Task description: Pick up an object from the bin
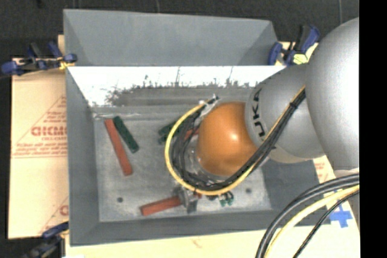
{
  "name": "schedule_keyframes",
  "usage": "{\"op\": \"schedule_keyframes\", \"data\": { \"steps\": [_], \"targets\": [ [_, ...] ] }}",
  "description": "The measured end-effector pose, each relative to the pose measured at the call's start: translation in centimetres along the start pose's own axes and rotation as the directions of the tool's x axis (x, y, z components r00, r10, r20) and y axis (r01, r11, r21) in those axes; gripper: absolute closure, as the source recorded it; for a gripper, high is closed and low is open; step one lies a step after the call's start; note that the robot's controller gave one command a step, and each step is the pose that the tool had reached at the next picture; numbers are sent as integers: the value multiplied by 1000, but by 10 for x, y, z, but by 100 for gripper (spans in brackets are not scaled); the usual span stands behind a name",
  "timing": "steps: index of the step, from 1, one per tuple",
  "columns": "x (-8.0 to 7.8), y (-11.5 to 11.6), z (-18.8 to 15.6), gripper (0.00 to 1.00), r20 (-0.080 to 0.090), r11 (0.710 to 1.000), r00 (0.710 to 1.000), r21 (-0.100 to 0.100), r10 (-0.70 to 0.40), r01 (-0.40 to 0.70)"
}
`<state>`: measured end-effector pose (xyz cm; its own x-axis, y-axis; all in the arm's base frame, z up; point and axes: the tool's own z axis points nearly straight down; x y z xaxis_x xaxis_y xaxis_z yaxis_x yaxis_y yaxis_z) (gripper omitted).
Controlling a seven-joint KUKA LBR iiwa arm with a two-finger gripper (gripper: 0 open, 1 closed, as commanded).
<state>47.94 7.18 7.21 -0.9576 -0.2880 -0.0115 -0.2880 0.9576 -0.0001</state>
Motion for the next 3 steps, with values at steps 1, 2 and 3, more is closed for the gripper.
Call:
{"op": "schedule_keyframes", "data": {
  "steps": [1,2,3],
  "targets": [
    [1,-1,0,100,-2,1000,1000,0,2,-2],
    [1,0,-2,100,-5,1000,1000,0,2,-2],
    [1,-1,-6,100,-7,1000,1000,0,2,-2]
  ]
}}
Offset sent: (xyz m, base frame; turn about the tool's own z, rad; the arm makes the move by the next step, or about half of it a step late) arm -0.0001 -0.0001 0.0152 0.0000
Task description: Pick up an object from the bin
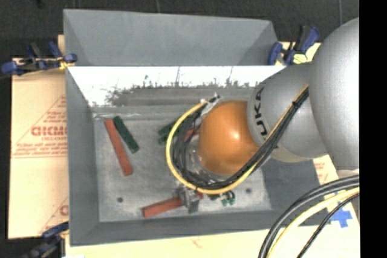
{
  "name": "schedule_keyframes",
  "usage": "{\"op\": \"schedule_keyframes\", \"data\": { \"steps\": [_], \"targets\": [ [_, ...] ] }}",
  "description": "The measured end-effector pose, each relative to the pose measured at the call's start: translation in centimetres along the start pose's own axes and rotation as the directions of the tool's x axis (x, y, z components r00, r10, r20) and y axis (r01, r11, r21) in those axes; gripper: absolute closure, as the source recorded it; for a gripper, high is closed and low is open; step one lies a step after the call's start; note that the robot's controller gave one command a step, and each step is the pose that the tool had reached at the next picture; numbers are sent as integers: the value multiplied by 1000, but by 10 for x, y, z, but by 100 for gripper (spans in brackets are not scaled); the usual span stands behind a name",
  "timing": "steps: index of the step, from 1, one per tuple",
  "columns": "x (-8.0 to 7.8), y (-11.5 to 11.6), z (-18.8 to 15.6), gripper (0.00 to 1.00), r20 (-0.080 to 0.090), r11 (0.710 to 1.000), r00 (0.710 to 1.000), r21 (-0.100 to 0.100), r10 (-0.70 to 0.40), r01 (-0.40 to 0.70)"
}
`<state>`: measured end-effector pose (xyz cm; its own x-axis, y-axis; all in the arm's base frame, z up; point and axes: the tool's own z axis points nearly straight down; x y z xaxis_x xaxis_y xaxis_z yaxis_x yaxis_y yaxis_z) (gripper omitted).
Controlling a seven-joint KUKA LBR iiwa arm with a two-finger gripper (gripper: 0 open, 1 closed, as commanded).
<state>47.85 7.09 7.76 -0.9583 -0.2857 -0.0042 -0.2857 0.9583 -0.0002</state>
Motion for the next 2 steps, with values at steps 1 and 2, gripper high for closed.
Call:
{"op": "schedule_keyframes", "data": {
  "steps": [1,2],
  "targets": [
    [1,0,-7,100,-5,1000,1000,0,1,-1],
    [1,0,-22,100,-6,1000,1000,0,3,-3]
  ]
}}
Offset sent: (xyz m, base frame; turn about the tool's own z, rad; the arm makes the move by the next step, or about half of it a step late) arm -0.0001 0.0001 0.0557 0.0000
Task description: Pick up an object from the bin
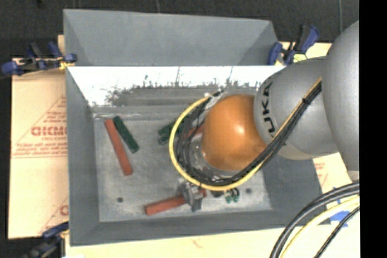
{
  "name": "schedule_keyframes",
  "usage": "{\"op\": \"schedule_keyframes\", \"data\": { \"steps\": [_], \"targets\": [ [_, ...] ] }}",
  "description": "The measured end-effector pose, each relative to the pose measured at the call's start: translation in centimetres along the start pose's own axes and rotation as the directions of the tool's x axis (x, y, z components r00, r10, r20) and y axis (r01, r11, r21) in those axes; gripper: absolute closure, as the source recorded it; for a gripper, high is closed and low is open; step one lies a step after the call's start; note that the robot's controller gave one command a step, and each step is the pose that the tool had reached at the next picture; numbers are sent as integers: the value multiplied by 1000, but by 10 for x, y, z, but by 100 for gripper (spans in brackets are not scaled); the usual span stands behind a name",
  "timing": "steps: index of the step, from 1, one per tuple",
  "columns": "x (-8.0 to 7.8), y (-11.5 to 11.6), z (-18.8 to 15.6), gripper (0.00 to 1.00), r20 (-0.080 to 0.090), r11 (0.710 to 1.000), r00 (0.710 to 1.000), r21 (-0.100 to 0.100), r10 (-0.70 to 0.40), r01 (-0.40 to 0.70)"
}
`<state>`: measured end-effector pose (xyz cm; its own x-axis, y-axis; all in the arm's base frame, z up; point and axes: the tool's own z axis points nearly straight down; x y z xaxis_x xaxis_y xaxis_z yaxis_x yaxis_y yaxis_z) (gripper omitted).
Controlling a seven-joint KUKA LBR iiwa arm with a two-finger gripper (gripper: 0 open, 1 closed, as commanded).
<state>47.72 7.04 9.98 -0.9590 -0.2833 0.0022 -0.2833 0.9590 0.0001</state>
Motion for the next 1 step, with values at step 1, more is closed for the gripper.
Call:
{"op": "schedule_keyframes", "data": {
  "steps": [1],
  "targets": [
    [-1,0,-14,100,4,1000,1000,1,1,-1]
  ]
}}
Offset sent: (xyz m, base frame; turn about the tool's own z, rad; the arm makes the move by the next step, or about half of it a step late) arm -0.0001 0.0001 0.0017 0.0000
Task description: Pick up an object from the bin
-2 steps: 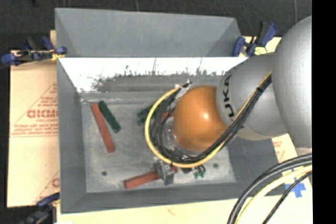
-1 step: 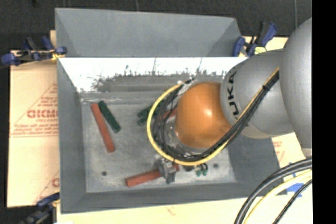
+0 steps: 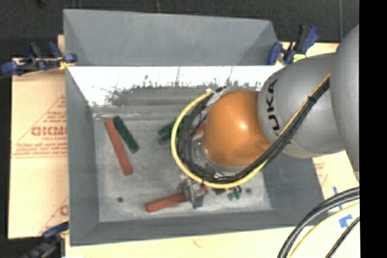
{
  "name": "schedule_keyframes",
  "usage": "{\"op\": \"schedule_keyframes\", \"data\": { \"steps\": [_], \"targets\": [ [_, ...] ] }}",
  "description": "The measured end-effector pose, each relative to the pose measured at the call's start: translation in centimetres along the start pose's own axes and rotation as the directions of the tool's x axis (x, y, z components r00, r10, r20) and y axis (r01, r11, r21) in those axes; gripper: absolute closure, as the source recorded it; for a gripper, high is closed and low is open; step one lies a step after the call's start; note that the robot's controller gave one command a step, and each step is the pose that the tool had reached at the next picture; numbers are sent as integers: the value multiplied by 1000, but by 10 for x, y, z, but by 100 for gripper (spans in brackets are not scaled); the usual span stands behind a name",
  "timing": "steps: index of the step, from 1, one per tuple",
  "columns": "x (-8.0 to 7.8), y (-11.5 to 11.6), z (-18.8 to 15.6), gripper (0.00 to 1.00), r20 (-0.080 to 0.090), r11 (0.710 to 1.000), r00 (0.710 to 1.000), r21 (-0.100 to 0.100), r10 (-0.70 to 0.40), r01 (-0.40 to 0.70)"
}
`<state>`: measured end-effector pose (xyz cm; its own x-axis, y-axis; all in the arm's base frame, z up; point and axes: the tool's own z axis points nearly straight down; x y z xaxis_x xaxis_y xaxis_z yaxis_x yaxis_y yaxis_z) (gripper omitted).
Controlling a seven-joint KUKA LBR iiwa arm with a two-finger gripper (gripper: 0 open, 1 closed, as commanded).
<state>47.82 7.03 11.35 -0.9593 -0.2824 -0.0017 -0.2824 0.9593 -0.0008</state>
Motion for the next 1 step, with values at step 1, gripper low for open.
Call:
{"op": "schedule_keyframes", "data": {
  "steps": [1],
  "targets": [
    [0,0,-7,100,2,1000,1000,0,1,-1]
  ]
}}
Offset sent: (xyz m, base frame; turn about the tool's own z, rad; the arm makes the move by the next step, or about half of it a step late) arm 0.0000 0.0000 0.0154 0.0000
